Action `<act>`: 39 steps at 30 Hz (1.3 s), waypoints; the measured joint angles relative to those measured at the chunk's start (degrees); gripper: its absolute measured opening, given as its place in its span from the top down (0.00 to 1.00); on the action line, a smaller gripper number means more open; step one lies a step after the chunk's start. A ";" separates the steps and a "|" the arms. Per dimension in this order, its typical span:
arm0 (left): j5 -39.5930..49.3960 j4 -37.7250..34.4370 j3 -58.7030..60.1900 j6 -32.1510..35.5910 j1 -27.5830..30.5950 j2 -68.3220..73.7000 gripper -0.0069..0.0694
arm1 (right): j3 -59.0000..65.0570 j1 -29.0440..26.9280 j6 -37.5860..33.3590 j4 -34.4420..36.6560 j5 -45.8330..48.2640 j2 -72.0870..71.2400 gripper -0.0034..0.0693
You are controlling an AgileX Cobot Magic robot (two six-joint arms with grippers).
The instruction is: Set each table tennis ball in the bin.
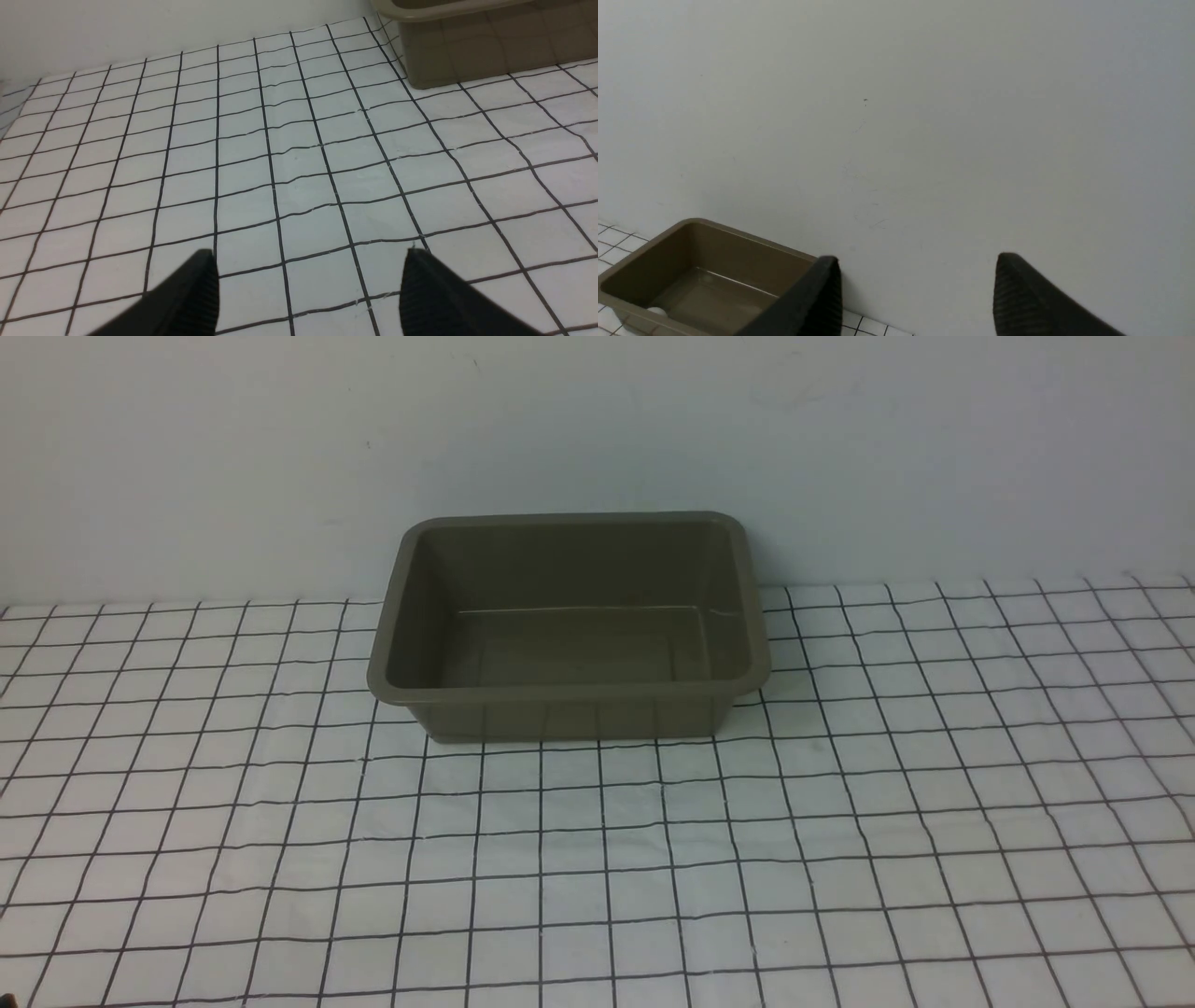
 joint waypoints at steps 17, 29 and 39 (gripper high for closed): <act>0.00 0.00 0.00 0.00 0.00 0.00 0.30 | 60.02 -18.20 5.77 3.99 -22.81 -28.70 0.40; 0.00 0.00 0.00 0.00 0.00 0.00 0.30 | 69.96 -18.57 5.89 2.87 -24.18 -33.47 0.40; 0.00 0.00 0.00 0.00 0.00 0.00 0.30 | 72.81 -18.57 5.90 2.79 -27.99 -33.47 0.40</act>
